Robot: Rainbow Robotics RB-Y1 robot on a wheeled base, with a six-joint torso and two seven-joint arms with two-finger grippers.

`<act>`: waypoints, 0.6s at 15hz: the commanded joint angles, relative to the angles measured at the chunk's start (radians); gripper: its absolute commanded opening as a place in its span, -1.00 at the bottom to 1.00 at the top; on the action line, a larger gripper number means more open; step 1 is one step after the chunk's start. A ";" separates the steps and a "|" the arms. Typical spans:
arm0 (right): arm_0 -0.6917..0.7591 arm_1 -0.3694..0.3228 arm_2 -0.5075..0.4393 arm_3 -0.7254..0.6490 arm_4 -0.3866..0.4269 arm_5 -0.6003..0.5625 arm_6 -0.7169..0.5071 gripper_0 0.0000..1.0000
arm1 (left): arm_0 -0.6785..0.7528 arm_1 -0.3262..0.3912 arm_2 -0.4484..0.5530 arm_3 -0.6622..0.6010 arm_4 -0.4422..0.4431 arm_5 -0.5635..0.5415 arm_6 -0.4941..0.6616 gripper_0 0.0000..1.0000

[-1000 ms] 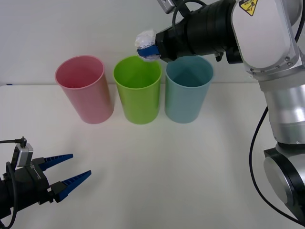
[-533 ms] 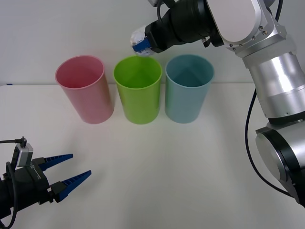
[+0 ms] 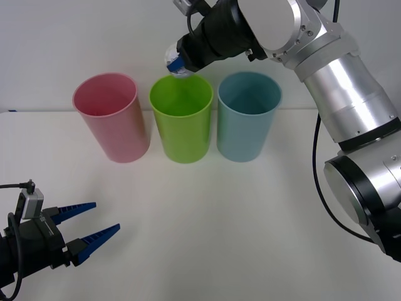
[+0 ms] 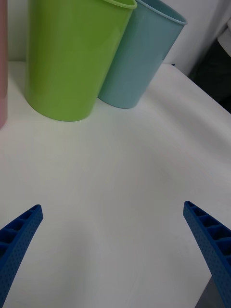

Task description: Put cans in the blue bin and PET bottles in the pink bin and trash in the green bin.

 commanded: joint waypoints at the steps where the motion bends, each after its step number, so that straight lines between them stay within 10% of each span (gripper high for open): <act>1: 0.000 0.007 0.033 0.024 0.007 0.036 0.000 -1.00 | 0.000 0.000 0.000 0.000 0.000 0.000 0.000 1.00; 9: 0.001 0.026 0.061 0.077 0.040 0.067 0.001 -1.00 | 0.000 0.000 0.000 0.000 0.000 0.000 0.000 1.00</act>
